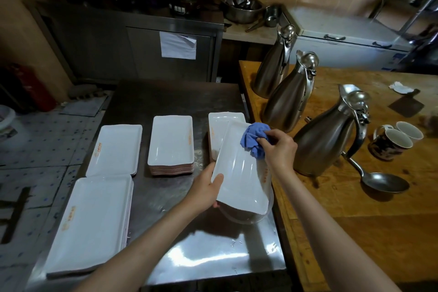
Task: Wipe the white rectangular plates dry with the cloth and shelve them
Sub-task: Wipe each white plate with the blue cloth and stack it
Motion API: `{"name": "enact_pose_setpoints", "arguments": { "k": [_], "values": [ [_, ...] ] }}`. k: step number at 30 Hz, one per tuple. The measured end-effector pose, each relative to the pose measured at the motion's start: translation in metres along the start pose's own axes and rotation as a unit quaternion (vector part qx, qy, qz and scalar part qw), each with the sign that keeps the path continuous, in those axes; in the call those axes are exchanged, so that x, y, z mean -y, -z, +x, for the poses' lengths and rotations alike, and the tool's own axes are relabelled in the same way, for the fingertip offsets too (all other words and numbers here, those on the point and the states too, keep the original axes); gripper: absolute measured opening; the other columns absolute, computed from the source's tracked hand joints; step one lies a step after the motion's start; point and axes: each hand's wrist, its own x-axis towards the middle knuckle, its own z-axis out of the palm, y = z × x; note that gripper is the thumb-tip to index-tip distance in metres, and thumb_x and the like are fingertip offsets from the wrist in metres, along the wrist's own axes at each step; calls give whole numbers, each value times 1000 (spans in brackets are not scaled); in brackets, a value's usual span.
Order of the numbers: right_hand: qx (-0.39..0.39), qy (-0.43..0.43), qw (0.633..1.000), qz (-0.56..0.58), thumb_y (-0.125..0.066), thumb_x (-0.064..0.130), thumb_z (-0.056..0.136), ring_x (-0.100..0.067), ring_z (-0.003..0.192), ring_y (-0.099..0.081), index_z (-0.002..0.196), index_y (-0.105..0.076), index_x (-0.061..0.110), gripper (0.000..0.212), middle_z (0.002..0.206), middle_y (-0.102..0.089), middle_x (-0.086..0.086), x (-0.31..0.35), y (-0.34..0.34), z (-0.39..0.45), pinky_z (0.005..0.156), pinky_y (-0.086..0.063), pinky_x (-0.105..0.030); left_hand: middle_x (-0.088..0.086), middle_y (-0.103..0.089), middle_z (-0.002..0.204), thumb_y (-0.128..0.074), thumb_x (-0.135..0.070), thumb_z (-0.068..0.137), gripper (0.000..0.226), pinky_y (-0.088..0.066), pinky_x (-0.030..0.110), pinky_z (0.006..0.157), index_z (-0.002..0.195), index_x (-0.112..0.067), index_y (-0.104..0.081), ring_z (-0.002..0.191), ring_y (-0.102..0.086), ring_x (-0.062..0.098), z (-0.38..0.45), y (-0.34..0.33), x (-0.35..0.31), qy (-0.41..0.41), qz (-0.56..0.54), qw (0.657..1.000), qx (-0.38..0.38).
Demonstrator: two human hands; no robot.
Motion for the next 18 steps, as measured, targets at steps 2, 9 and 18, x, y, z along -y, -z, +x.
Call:
{"name": "enact_pose_setpoints", "arguments": {
  "k": [2,9,18],
  "values": [
    [14,4,1000,10,-68,11,84,-10,89,-58,106,-70,9,22,103,-68,-4,5,-3,0,82,-44,-18,7,-61,104,-40,-17,100,33,-42,21,39,133,-17,-45,57,-57,13,0,1,-2,1,1,1000,7],
    [83,30,996,-15,-66,13,87,-20,98,-58,108,-71,14,22,104,-68,-3,11,-14,1,86,-52,-32,4,-63,101,-46,-22,99,30,-42,21,39,128,-22,-47,55,-56,11,-4,1,-3,-5,6,1000,4],
    [189,88,978,-28,-65,13,87,-10,91,-57,108,-71,10,22,105,-68,-5,26,-8,-33,84,-49,-21,2,-61,87,-50,-29,97,27,-42,24,38,122,-21,-52,55,-58,11,1,6,-1,-2,-16,1000,-23]
  ]
}}
